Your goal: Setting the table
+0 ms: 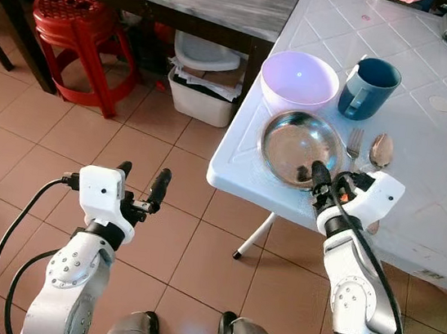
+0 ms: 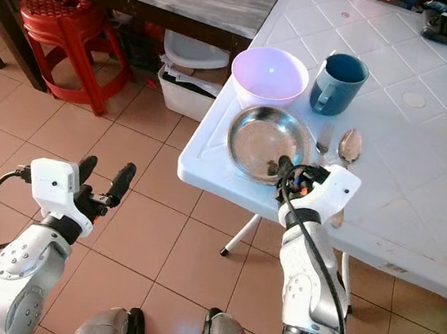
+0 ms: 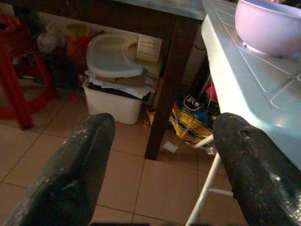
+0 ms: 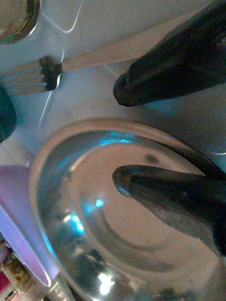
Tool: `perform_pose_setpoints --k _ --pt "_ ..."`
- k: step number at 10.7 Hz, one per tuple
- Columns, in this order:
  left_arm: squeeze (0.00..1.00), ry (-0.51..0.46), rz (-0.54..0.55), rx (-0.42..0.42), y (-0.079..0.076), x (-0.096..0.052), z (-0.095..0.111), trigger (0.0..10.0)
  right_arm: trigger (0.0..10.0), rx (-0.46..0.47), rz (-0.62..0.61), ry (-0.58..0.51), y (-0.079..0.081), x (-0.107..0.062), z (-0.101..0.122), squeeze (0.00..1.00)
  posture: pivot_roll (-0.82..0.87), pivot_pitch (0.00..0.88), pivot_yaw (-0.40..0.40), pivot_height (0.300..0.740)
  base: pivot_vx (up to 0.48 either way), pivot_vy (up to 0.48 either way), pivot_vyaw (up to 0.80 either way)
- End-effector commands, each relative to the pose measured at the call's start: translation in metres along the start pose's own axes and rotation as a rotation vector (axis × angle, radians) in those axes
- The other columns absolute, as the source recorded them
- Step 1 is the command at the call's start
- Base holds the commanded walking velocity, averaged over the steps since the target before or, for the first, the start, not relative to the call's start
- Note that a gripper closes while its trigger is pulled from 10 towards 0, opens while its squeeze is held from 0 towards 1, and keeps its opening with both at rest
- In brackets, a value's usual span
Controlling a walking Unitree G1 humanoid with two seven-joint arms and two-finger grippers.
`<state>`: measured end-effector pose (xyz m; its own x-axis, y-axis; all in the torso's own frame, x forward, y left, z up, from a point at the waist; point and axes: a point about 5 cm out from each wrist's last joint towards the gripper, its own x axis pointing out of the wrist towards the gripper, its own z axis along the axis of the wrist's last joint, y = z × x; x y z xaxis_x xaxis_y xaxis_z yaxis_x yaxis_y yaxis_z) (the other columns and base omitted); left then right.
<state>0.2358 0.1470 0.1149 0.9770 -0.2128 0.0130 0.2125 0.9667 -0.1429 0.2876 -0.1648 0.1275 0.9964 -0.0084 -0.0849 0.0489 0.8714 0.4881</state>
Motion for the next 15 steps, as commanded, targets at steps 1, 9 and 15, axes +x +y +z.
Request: perform_pose_setpoints --k 1,9,15 --pt "0.00 -0.001 -0.007 0.010 -0.0002 -0.0032 0.0016 10.0 0.0 0.039 -0.056 0.110 -0.0105 -0.0045 -0.0216 0.00 0.02 0.214 0.020 0.740 0.000 0.000 0.00" --pt "0.00 0.018 -0.147 -0.027 -0.0089 -0.0092 0.0015 10.0 0.0 0.099 -0.095 0.156 -0.0150 -0.0057 -0.0272 0.00 0.02 0.218 0.021 0.740 0.000 0.000 0.00" --pt "0.00 0.039 -0.137 -0.035 -0.0034 -0.0095 -0.0024 10.0 0.0 0.171 -0.117 0.187 -0.0168 -0.0036 -0.0304 0.00 0.01 0.205 0.015 0.740 0.000 0.000 0.00"
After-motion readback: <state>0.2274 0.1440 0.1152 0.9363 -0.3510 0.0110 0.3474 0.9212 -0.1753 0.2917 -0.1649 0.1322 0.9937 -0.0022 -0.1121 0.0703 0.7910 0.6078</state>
